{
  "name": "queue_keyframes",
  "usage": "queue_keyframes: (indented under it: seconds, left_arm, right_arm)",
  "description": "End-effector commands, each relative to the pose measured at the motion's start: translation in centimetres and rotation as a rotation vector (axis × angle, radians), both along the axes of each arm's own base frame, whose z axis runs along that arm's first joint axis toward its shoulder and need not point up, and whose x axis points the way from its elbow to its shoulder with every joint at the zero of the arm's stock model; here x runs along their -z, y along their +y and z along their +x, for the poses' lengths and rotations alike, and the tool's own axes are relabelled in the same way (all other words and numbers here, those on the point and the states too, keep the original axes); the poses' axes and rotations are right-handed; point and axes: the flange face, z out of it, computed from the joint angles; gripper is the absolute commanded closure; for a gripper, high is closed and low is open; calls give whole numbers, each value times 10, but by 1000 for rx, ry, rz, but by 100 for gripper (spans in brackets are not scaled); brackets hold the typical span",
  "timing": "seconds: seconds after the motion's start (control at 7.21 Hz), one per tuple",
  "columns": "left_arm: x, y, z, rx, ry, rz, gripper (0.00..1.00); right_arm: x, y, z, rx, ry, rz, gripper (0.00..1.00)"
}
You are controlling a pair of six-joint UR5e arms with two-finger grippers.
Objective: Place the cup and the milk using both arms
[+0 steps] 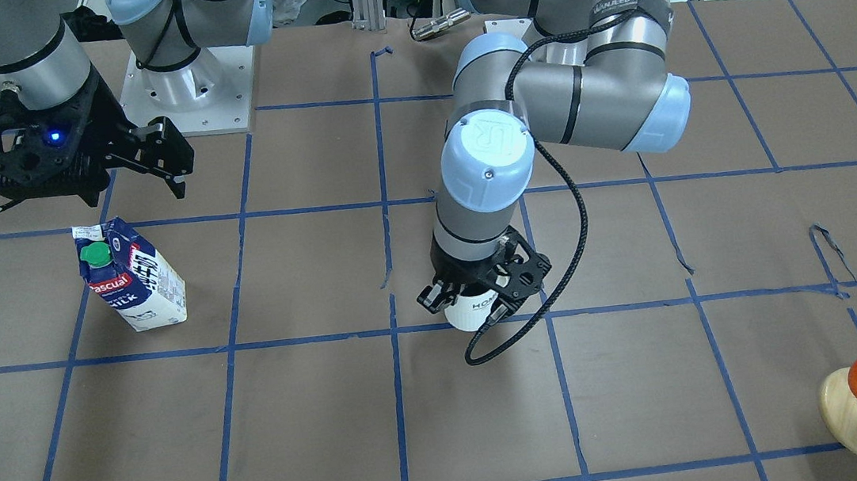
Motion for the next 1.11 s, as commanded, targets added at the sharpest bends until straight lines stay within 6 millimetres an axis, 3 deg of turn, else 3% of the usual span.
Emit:
queue_keyframes:
  seconds: [0.0,0.28,0.69,0.83,0.97]
  left_arm:
    - [15,9,-24,-17,25,54,100]
    - [28,10,-26,-43,37,92,100]
    - [47,12,-27,-43,40,126,100]
    - [49,11,-27,-45,40,126,83]
    - [48,11,-27,-49,41,127,1]
  right_arm:
    - [0,0,0,0,0,0,0]
    - [-1,-3,-6,-21,2,-9,0]
    - [2,-15,-108,-27,-3,1,0]
    - [12,-31,-130,-3,9,-33,0]
    - [32,-45,-136,0,23,-23,0]
